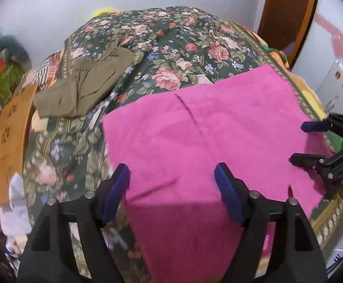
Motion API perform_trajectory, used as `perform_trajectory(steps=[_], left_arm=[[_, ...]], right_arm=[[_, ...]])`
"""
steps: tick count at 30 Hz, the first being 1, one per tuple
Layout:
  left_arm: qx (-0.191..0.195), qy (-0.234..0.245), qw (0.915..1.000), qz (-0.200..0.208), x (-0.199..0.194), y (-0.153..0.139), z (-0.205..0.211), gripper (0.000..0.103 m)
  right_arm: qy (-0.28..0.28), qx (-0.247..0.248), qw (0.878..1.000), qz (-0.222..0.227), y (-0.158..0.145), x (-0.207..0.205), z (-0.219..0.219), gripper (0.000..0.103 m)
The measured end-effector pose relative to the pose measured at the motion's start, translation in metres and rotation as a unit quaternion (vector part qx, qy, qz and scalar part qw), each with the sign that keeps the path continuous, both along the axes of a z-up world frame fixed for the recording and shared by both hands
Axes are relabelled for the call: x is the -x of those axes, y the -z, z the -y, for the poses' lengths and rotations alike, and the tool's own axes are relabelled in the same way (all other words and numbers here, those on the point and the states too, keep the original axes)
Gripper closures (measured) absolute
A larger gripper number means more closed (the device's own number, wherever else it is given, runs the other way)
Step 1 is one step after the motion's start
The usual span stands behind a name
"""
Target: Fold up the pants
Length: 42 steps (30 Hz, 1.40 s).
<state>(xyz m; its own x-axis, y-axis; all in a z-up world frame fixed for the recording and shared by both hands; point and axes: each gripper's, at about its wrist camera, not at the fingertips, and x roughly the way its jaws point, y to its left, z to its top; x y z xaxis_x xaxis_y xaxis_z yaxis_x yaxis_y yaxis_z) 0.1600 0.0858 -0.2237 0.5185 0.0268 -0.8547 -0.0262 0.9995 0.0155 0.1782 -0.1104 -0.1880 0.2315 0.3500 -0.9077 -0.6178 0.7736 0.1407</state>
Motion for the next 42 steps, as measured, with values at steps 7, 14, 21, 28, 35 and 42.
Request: perform_trajectory(steps=[7,14,21,28,35,42], left_arm=[[0.017,-0.019,0.9996,0.009,0.037,-0.003,-0.012,0.018],[-0.034,-0.044,0.9984,0.012,0.059,-0.010,-0.022,0.018],[-0.007,-0.096,0.9951,0.020,0.080,-0.027,-0.047,0.018],[0.151,-0.110,0.9823,0.020,0.083,-0.041,-0.046,0.018],[0.237,-0.120,0.9633,-0.036,0.080,-0.012,-0.033,0.018],[0.307,-0.114,0.9431,-0.057,0.084,-0.001,-0.030,0.018]], right_arm=[[0.041,-0.009,0.999,0.003,-0.003,0.013,0.031,0.017],[0.083,-0.015,0.996,-0.013,0.000,0.018,0.061,0.015],[0.084,-0.012,0.996,0.022,-0.026,0.023,0.069,0.015],[0.037,-0.048,0.994,0.092,-0.070,0.034,0.041,0.015],[-0.022,-0.066,0.994,0.088,-0.054,0.047,-0.004,0.015],[-0.037,-0.034,0.997,0.054,-0.014,0.048,-0.026,0.015]])
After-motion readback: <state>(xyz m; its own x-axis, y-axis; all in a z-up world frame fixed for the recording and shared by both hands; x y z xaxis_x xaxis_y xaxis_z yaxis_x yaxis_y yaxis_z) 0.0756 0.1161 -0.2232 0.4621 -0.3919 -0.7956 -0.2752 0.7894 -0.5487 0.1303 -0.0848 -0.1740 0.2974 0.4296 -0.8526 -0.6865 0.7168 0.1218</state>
